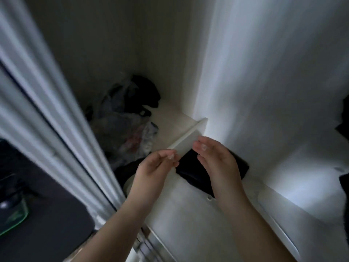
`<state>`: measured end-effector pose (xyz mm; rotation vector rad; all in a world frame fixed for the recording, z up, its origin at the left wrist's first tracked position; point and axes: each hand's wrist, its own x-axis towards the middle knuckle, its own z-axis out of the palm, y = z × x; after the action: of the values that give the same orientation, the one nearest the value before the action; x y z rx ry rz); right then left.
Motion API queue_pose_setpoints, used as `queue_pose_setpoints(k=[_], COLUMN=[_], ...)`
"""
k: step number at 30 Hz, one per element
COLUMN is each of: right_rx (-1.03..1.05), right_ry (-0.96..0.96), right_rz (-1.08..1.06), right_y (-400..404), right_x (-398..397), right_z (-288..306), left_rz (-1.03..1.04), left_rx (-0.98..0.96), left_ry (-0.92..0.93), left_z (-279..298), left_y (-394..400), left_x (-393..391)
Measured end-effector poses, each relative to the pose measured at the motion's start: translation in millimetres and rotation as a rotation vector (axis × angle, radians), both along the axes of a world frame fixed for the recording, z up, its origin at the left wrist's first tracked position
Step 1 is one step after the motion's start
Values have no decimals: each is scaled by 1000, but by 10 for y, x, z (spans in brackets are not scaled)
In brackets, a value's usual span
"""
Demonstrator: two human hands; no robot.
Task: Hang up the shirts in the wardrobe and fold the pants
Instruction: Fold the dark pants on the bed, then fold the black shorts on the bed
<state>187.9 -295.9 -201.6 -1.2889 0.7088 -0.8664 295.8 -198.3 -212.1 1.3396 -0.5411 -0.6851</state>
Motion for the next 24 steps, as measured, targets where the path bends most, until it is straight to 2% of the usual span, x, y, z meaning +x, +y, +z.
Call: queue_pose_setpoints(k=[6, 8, 13, 17, 24], right_rx=[0, 15, 53, 69, 80], right_ry=[-128, -147, -186, -194, -152], right_rz=[244, 337, 546, 706, 1066], right_y=[1023, 1369, 2279, 3108, 5230], right_x=[43, 125, 436, 655, 778], right_z=[386, 507, 724, 815, 725], left_rz=[-1, 64, 342, 522, 905], left_rx=[-158, -188, -162, -159, -50], left_ry=[-58, -67, -29, -71, -135], left_z=[562, 648, 698, 742, 728], left_y=[1138, 1559, 2653, 3656, 5962], left_x=[-141, -124, -13, -26, -538])
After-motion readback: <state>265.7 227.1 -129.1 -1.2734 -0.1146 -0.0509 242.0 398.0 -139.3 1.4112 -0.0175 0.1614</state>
